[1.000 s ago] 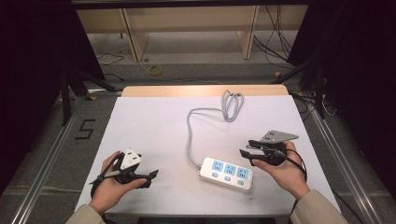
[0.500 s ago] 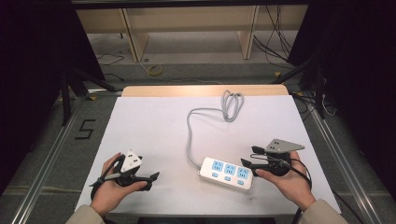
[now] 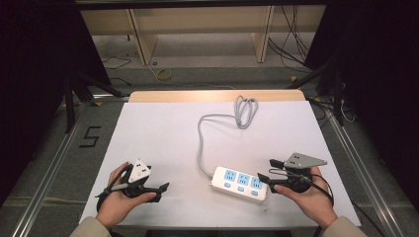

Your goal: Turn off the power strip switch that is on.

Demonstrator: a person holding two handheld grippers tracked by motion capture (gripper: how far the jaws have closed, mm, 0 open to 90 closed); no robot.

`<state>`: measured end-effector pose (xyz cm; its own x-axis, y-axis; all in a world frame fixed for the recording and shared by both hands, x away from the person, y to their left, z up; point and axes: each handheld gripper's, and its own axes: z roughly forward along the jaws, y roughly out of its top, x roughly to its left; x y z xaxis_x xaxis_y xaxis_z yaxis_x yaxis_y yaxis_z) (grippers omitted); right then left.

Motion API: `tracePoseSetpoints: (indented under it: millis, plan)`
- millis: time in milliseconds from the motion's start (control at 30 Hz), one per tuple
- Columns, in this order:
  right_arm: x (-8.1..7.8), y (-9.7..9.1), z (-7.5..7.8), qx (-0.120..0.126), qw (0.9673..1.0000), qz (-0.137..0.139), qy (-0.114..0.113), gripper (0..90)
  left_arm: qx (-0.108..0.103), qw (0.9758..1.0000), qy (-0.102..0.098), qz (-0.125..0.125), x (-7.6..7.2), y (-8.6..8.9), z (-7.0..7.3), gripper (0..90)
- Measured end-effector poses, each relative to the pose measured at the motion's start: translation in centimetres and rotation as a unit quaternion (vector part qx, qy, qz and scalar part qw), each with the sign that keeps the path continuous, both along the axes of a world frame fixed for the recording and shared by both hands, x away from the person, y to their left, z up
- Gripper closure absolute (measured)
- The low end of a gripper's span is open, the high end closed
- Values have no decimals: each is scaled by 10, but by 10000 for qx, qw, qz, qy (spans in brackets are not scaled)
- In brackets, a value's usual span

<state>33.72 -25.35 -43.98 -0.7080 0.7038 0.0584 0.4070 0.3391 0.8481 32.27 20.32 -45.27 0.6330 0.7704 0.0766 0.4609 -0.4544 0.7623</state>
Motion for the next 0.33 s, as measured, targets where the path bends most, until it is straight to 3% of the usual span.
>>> tracePoseSetpoints:
  millis: [333]
  plan:
    - [-1, -2, 0, 29, 10000, -34, -12, 314, 17, 10000, 10, -39, 1, -2, 0, 158]
